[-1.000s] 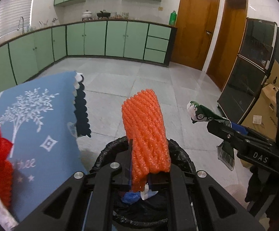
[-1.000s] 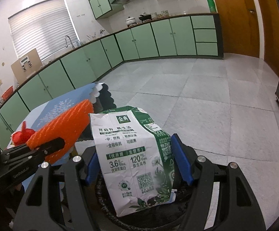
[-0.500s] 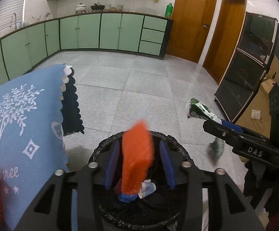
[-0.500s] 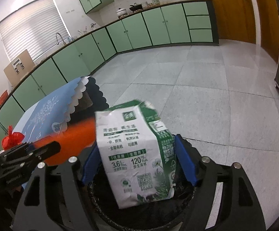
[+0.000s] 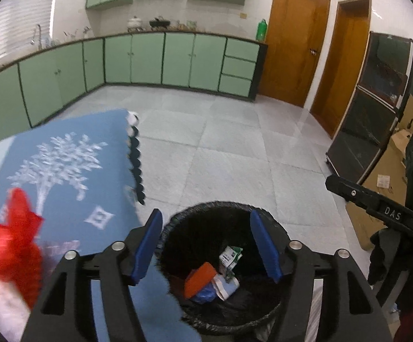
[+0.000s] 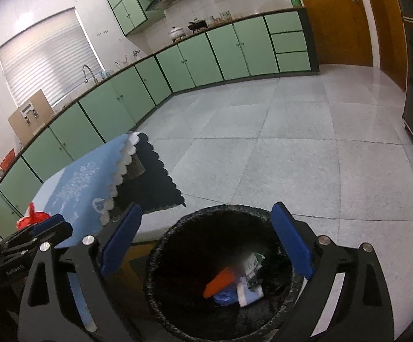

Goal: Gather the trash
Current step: 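Move both tools back over the table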

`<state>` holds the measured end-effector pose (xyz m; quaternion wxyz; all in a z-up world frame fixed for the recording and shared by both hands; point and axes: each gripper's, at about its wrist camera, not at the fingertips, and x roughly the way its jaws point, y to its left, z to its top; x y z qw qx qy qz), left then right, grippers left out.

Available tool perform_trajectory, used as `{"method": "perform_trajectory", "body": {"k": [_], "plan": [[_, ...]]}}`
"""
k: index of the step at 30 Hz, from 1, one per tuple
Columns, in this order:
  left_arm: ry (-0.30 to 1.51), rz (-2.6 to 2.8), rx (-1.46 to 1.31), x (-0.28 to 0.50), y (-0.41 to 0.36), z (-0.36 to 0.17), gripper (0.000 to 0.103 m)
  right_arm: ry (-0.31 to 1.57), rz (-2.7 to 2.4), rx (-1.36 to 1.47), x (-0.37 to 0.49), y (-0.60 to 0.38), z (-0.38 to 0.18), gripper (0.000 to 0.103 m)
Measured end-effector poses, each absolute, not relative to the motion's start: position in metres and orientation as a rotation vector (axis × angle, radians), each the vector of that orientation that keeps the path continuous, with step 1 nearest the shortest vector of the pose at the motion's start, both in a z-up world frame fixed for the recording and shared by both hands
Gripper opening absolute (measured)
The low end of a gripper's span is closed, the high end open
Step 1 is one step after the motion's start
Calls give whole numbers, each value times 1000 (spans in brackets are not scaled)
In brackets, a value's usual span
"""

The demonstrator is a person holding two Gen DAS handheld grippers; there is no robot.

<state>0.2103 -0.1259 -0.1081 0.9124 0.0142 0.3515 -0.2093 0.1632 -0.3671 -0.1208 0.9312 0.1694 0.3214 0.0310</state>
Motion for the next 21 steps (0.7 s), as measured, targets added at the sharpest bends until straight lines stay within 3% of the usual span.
{"method": "perform_trajectory", "body": {"k": [11, 21], "plan": [[574, -290, 53, 144, -53, -58, 71, 575, 176, 290, 127, -292, -74, 93], [551, -83, 5, 101, 43, -54, 71, 533, 337, 182, 117, -200, -57, 93]]}}
